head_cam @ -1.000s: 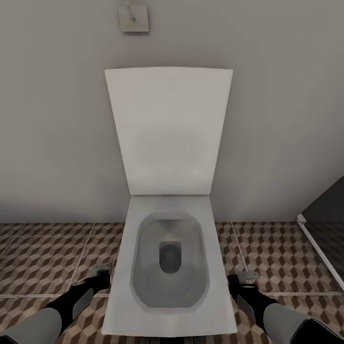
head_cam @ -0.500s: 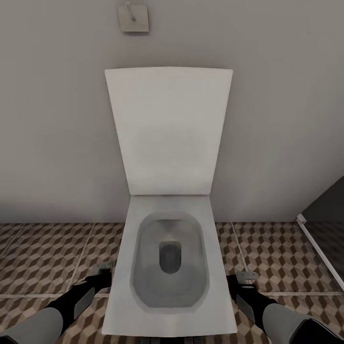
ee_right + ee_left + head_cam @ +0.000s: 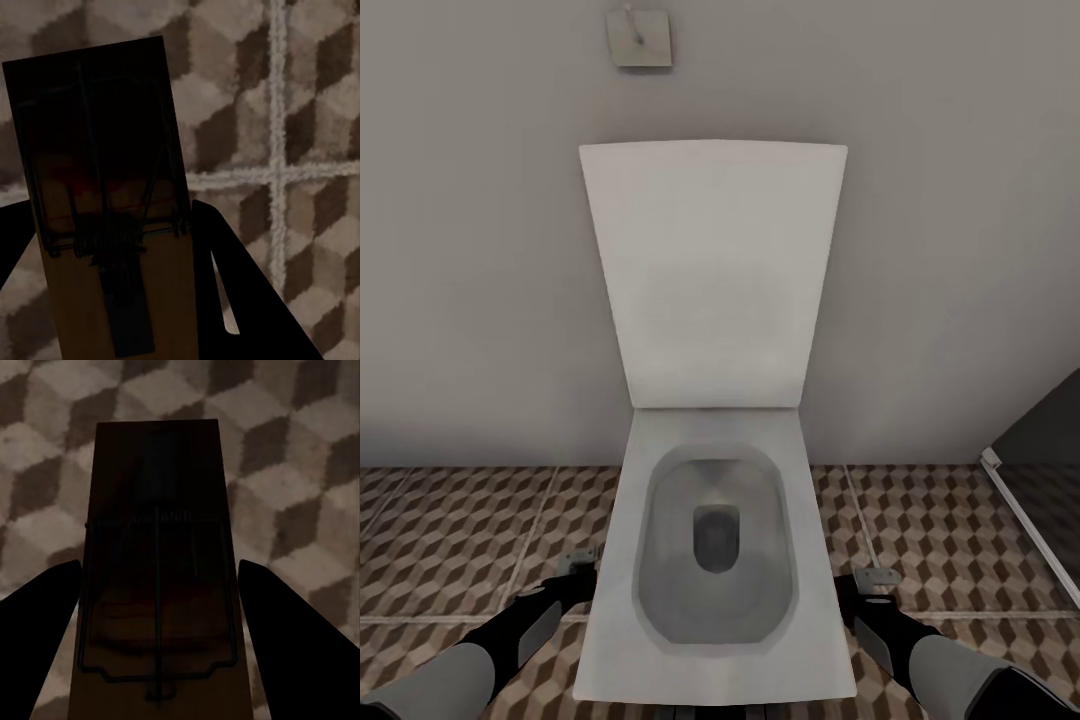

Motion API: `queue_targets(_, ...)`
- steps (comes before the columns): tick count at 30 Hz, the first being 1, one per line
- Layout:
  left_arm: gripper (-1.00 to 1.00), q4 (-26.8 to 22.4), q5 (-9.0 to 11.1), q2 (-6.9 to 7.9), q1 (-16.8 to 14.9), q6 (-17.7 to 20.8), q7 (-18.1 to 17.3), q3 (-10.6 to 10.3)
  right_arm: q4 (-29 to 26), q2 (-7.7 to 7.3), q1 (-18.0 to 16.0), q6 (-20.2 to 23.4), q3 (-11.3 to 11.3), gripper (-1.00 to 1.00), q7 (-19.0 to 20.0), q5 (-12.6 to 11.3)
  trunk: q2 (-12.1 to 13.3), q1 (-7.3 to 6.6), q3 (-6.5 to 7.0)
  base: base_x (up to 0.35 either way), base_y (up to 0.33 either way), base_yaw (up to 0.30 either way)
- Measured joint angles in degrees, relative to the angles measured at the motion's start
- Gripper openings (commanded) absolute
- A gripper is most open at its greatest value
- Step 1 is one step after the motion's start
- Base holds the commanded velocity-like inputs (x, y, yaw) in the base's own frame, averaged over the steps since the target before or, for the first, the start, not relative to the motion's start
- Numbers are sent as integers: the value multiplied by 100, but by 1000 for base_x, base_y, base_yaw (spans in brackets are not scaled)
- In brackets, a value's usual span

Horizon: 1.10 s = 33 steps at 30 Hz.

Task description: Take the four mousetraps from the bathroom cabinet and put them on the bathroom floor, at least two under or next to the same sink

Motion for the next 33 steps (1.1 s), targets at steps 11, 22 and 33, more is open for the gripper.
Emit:
queue_targets(11,-100,0,1,-10,0,2,-3,1,0,0,0,0,2,-100,0,-1,-10,21,-177,0,0,0)
queue_targets(22,-100,0,0,-5,0,-18,-4,-1,0,-8,0,0,3,-100,0,32,-22,41,-355,0,0,0)
queue_targets(33,-100,0,0,-3,0,-44,4,-4,0,-9,0,0,10,-100,0,50,-24,47,-398,0,0,0)
